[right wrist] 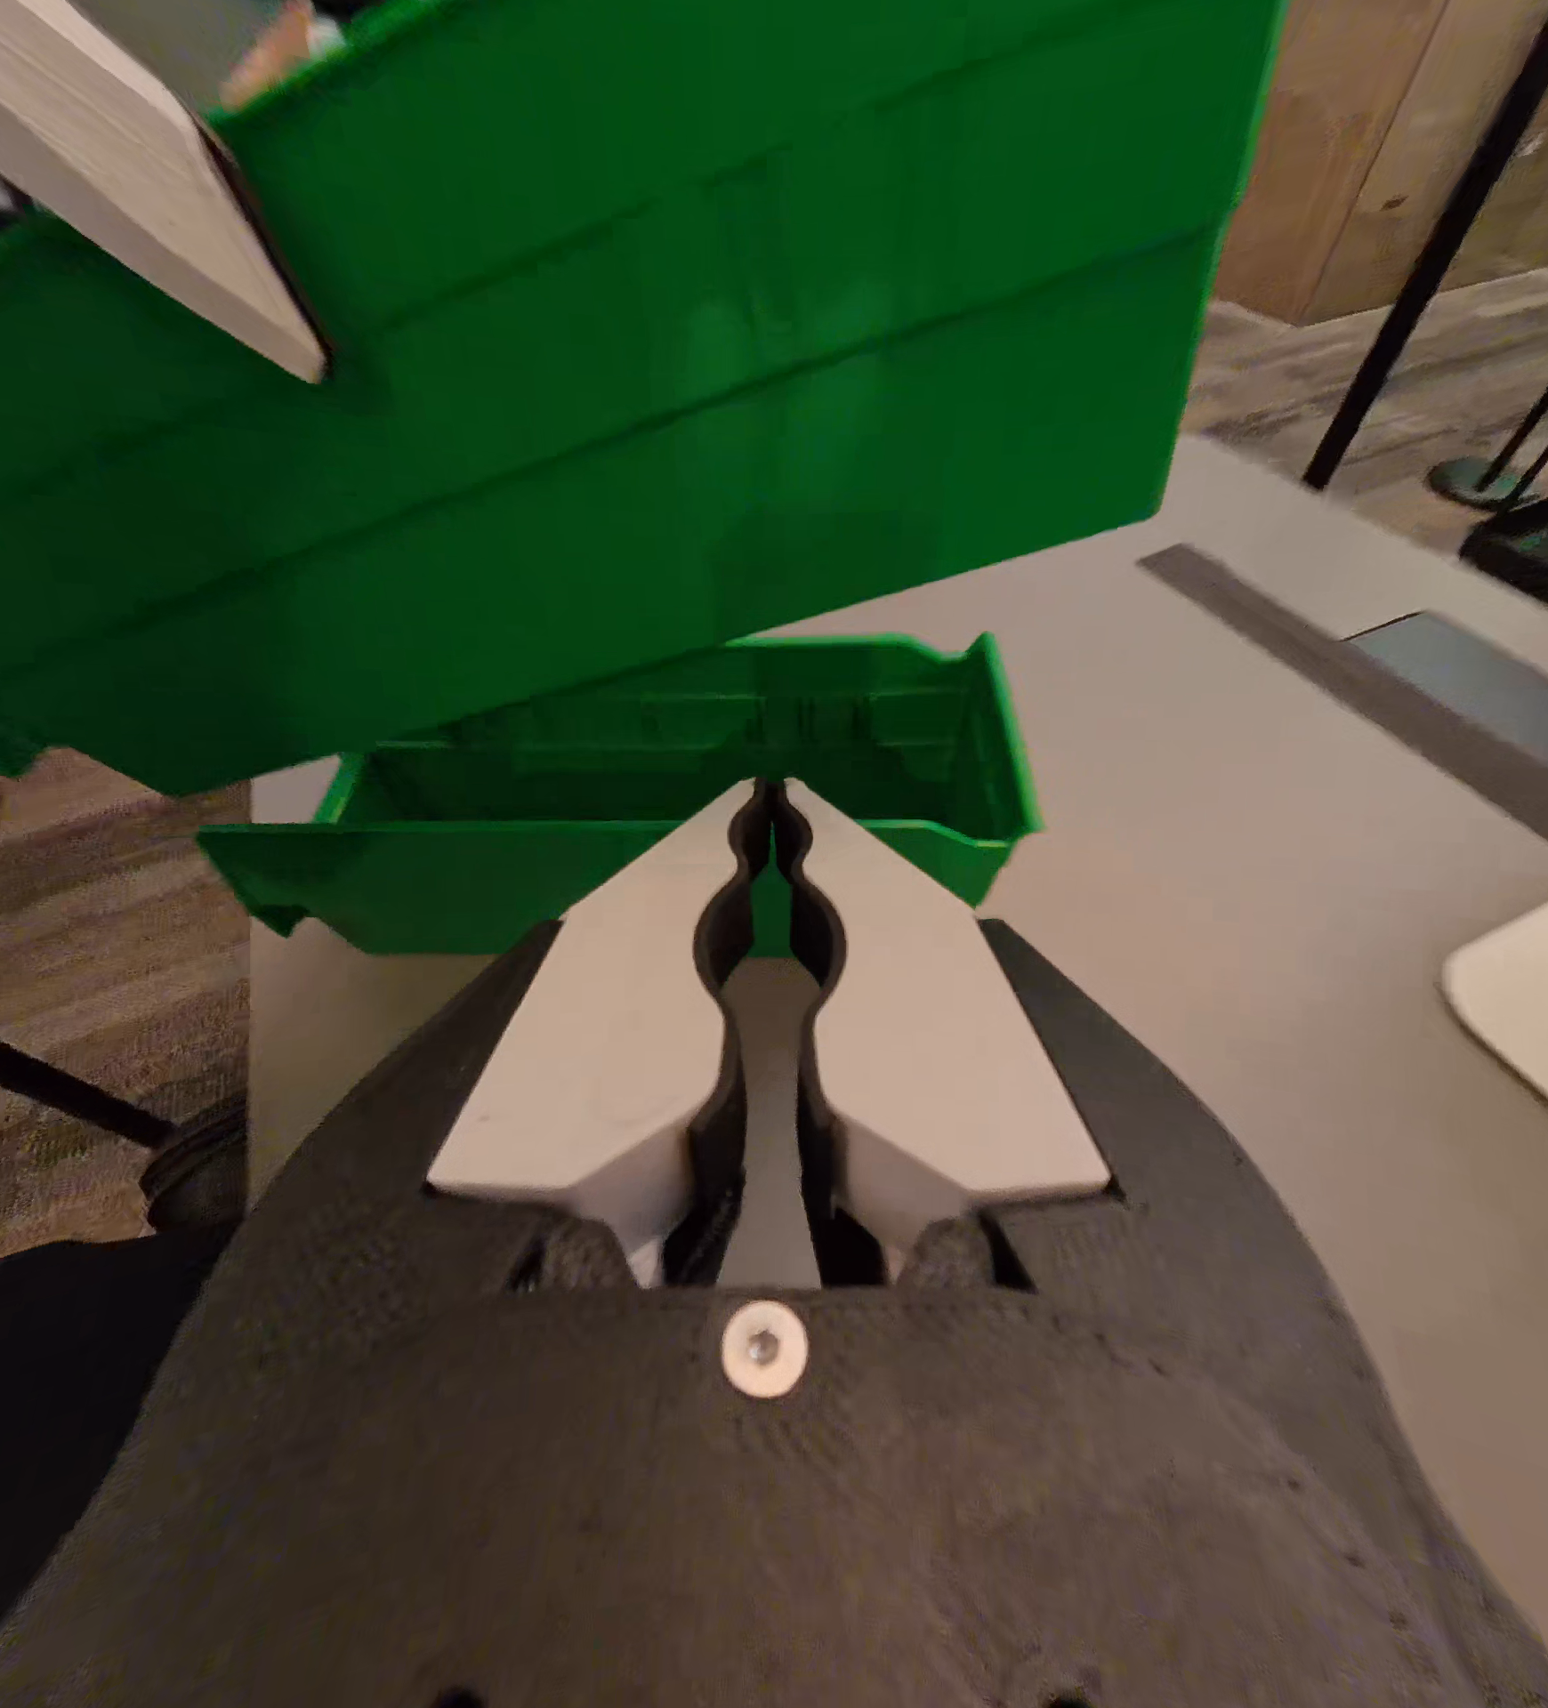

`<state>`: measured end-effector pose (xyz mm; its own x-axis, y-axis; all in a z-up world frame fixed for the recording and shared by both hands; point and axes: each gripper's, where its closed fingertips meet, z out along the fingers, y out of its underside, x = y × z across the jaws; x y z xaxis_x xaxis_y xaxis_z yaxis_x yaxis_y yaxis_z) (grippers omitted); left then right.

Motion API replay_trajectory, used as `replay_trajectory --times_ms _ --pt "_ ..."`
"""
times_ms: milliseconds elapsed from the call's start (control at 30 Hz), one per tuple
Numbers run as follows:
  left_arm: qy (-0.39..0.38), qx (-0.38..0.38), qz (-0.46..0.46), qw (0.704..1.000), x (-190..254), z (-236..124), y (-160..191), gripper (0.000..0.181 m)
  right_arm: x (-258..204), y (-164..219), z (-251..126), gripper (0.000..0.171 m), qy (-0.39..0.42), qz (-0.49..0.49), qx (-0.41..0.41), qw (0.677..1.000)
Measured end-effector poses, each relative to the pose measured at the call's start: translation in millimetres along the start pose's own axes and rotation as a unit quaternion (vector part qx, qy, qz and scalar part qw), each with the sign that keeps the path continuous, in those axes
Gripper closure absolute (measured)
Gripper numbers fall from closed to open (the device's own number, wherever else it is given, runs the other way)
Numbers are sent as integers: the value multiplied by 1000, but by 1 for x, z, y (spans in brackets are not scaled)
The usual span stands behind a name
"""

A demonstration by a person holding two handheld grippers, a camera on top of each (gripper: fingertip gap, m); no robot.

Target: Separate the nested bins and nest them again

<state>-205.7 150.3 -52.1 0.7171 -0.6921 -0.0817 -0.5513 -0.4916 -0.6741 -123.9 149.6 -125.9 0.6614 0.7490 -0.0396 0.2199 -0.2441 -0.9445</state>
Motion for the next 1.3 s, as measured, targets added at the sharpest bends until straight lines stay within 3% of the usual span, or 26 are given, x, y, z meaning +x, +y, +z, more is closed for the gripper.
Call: replay_trajectory --times_ms 200,300,467,733,900,967,1067,1200,1300 --pt "54 14 3 998 67 18 -41 74 50 -64 -107 171 50 33 56 997" --pt "97 -5 -10 995 103 52 -45 72 77 -91 -154 171 79 34 75 994" --pt "114 -74 -19 991 142 128 -28 71 101 -82 -222 171 133 22 73 988" --pt "74 -133 -66 986 167 208 -2 67 120 -93 -267 171 147 44 106 982" --pt "75 -116 -103 985 188 218 -17 58 116 -95 -265 171 133 48 112 984" --pt "79 -115 -111 984 197 221 -15 38 114 -97 -266 171 130 46 115 984" --pt "106 -94 -117 983 201 205 -18 30 116 -100 -274 171 139 38 116 983" --pt "61 -57 -81 993 146 144 -21 34 126 -103 -292 171 159 36 126 979" --pt "4 -102 -63 993 70 107 14 32 134 -102 -300 171 164 44 127 977"
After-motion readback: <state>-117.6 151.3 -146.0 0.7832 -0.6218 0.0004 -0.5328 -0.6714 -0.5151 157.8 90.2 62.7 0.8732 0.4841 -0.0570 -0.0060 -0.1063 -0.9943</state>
